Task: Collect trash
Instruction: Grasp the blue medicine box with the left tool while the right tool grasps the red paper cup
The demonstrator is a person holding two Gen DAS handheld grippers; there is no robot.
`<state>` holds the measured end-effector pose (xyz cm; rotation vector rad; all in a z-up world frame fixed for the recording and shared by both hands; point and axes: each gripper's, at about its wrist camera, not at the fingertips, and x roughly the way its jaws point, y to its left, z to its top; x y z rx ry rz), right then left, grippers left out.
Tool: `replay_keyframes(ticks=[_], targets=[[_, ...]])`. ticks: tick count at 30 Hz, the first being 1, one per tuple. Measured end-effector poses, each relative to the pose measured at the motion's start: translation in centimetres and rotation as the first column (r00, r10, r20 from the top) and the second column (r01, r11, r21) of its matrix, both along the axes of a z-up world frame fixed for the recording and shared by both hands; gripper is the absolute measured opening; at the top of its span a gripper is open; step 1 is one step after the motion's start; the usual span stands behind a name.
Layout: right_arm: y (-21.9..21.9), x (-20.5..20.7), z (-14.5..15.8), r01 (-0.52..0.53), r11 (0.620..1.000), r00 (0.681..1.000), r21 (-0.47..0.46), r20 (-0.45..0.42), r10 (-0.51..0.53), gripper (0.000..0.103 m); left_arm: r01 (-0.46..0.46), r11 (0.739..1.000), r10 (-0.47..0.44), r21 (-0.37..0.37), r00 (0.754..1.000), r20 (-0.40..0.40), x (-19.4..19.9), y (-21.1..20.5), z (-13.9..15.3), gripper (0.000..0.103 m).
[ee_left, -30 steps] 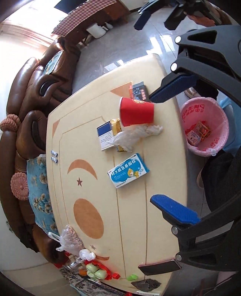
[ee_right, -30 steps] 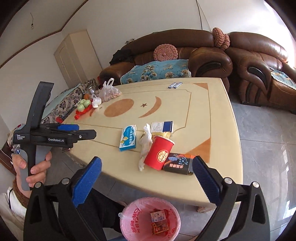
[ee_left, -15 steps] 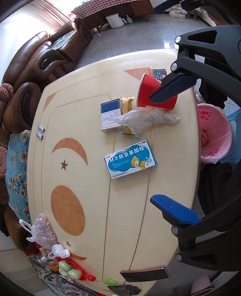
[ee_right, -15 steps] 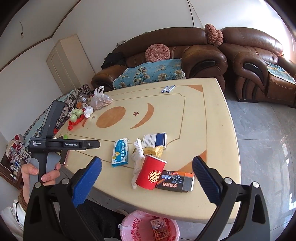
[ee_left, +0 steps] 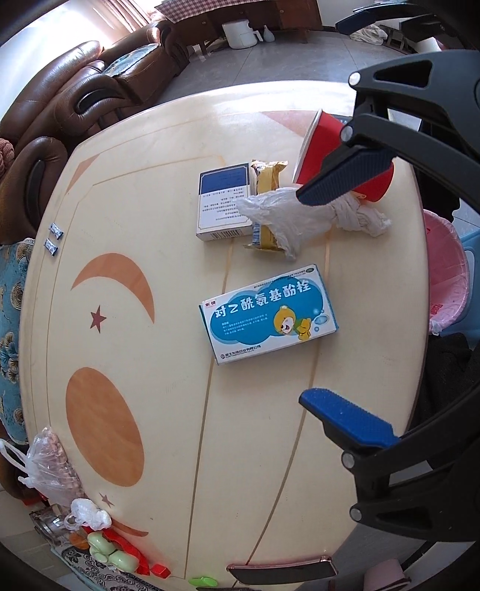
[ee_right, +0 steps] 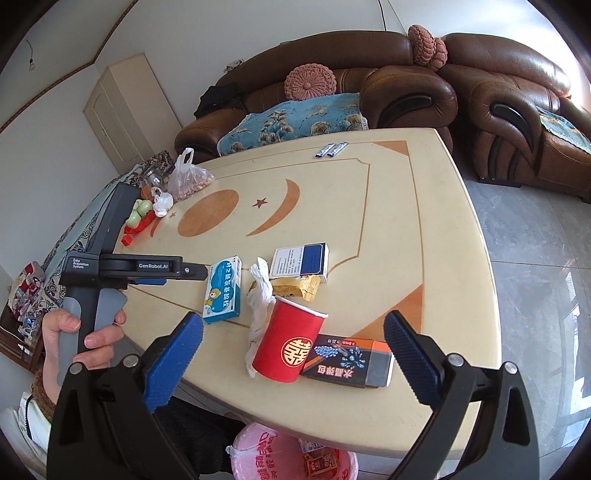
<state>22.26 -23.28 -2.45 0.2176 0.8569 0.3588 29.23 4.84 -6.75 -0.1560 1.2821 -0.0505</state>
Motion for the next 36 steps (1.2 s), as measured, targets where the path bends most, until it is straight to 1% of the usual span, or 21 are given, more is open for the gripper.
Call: replay_keyframes(ticks=[8,14,19,24,29,33,36], targets=[[1.1,1.7,-2.4,-0.026,1.000,0.999,-0.007,-0.041,0.025,0.096,-0.029,1.000,0.028,-0.011,0.998,-0.054,1.9,0.6,-2.7,0.097],[2.0,3.1,-4.8,-0.047,0.999,0.996,-0.009,-0.082,0.046,0.096,-0.029,1.000,0.029,-0.002,0.996,-0.083,3.0,0.4,-4.4,0.097],[3.2,4.3,-7.0,-0.071,0.997,0.991,-0.011,-0.114,0.069,0.096,-0.053,0.999,0.052,-0.004,0.992,-0.115,4.0,1.0,-6.2,0.097],[4.1,5.4,-9.3,-0.089,0.996,0.984,0.023,-0.155,0.092,0.096,-0.064,0.998,0.063,-0.003,0.988,-0.139,4.7,1.2,-7.4,0.097],[4.6,6.4,-10.7,-0.095,0.994,0.979,0.046,-0.177,0.101,0.096,-0.072,0.997,0.073,0.013,0.986,-0.152,5.4,1.3,-8.3,0.097],[4.9,6.9,-11.3,-0.098,0.994,0.976,0.050,-0.190,0.105,0.096,-0.097,0.995,0.093,-0.016,0.981,-0.170,6.2,1.9,-9.2,0.097],[5.3,7.2,-11.5,-0.104,0.994,0.975,0.037,-0.191,0.109,0.096,-0.092,0.996,0.090,-0.005,0.982,-0.165,6.4,1.8,-9.4,0.097]])
